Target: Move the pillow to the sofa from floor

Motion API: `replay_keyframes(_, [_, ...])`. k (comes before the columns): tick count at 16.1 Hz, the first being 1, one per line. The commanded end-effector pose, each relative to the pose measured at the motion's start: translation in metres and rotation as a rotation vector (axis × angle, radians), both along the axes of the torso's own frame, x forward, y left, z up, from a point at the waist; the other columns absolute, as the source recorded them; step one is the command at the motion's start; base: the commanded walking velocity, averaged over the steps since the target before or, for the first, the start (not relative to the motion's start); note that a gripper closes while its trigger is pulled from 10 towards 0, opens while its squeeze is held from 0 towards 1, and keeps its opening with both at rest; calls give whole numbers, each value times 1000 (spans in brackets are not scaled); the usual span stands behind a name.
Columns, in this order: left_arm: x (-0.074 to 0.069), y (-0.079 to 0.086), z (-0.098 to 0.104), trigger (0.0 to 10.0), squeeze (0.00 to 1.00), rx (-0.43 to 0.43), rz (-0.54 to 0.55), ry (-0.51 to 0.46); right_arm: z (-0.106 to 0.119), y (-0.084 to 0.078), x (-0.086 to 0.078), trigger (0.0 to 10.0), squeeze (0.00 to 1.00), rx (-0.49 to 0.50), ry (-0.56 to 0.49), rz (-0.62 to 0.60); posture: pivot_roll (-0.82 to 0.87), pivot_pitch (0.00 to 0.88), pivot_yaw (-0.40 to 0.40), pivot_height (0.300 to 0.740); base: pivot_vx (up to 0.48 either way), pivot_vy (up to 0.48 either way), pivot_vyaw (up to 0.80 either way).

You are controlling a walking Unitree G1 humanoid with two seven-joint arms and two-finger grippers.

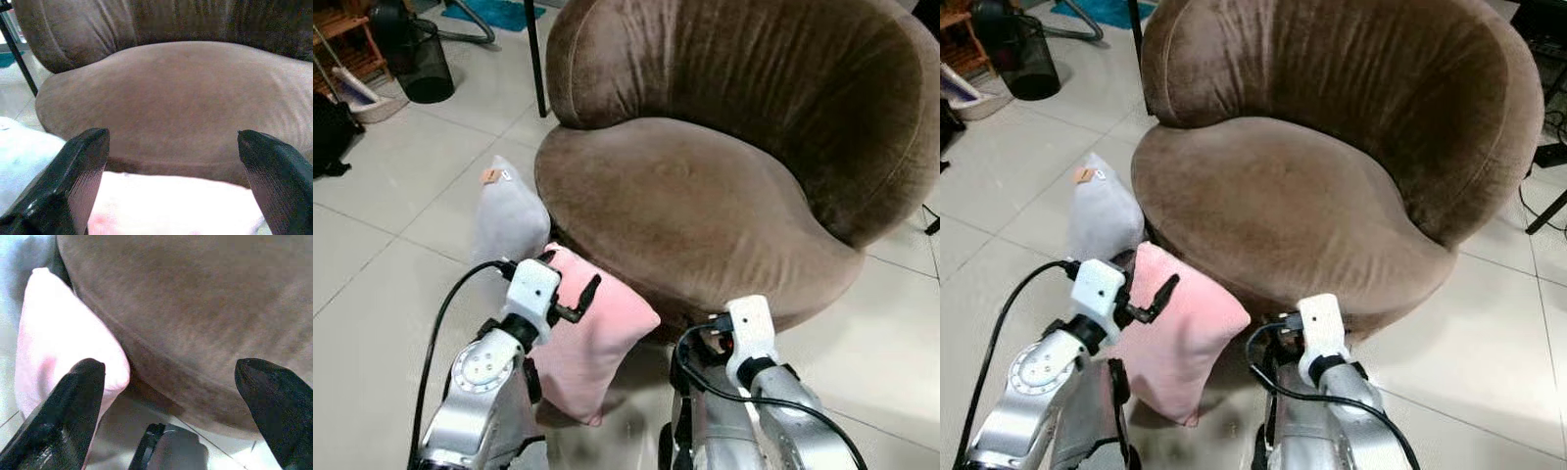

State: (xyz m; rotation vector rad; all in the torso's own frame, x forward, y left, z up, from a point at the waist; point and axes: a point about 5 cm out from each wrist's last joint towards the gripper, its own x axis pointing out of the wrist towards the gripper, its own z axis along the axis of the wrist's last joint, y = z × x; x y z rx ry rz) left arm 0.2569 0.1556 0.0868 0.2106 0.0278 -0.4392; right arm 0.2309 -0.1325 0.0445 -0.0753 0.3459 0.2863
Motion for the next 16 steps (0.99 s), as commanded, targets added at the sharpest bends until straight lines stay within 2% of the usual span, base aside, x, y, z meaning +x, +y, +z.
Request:
replay_keyframes(1, [-3,1,1,10000,0,20,-7,-11,-4,-1,-1,10000,0,-10,9,5,47,146,-75,480,0,0,0])
replay_keyframes(4, [-2,12,6,10000,0,71,-30,-23,-12,9,10,10000,0,-3,19,27,79,165,-65,475,0,0,0])
replay_keyframes(6, [-7,20,9,10000,0,109,-98,-8,-23,11,18,10000,0,-24,41,-6,116,194,-56,475,0,0,0])
replay_keyframes(8, [-16,35,11,10000,0,196,-218,22,-30,18,28,10000,1000,75,63,-44,167,243,-38,475,0,0,0])
replay_keyframes(9, [-16,41,16,10000,0,208,-235,22,-30,20,32,10000,1000,94,58,-50,182,255,-33,475,0,0,0])
replay_keyframes(12, [-21,52,39,10000,0,164,-311,39,-25,26,48,10000,1000,181,21,-58,225,288,-23,475,0,0,0])
replay_keyframes(14, [-24,59,43,10000,0,175,-306,40,-22,26,55,10000,1000,227,14,-87,250,298,-18,475,0,0,0])
replay_keyframes(16, [-26,60,44,10000,0,167,-316,47,-22,28,59,10000,1000,233,12,-83,257,301,-15,475,0,0,0])
